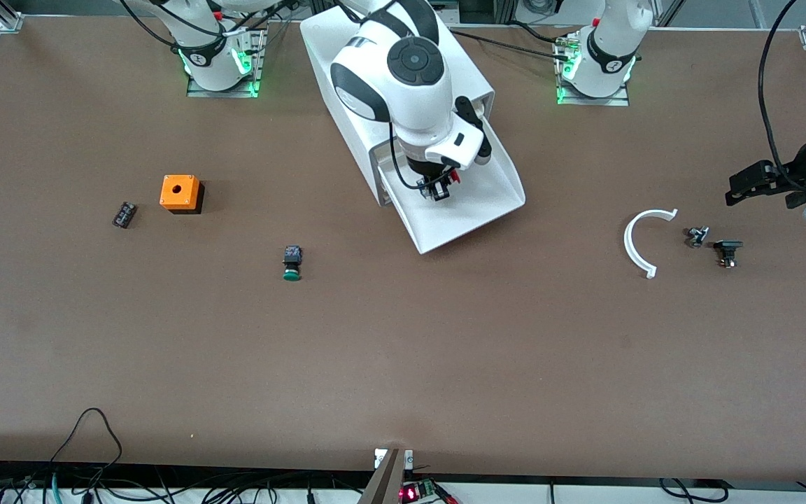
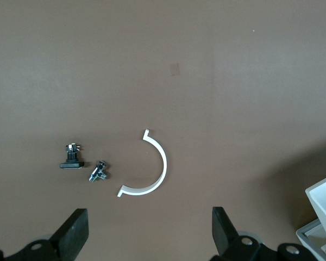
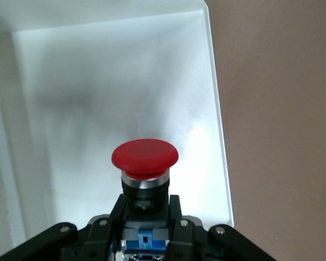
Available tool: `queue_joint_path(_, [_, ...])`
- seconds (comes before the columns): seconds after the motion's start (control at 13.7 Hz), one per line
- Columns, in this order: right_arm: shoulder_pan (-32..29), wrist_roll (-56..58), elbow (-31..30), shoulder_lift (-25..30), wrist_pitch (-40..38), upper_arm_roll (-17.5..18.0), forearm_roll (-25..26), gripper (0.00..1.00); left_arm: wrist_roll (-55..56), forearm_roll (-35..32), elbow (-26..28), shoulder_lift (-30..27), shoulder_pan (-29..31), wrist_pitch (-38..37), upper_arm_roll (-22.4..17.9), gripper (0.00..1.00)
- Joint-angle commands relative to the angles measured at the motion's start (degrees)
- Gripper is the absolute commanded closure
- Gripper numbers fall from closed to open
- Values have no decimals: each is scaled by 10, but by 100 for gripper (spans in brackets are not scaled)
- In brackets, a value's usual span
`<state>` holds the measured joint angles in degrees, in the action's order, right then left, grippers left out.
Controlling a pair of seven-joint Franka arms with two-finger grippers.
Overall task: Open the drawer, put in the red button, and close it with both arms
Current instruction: 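Lower the red button into the drawer and open the right gripper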
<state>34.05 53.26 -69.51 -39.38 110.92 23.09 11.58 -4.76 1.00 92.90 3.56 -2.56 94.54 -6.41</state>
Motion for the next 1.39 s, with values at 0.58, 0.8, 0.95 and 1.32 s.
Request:
queue_joint_path(0.58, [57, 9, 26, -46, -11, -38, 9, 79, 5, -1, -19, 6, -5, -12, -11, 0])
queue_joint_path(0.8, [69, 6, 6, -46, -11, -38, 10, 78, 4, -3, -19, 6, -5, -11, -4, 0])
queue_joint_path(0.95, [73, -23, 2, -46, -11, -38, 9, 47, 5, -2, -19, 7, -5, -11, -4, 0])
queue_joint_path(1.32, [68, -112, 18, -28, -13, -38, 9, 0, 10, -3, -19, 7, -5, -13, -5, 0])
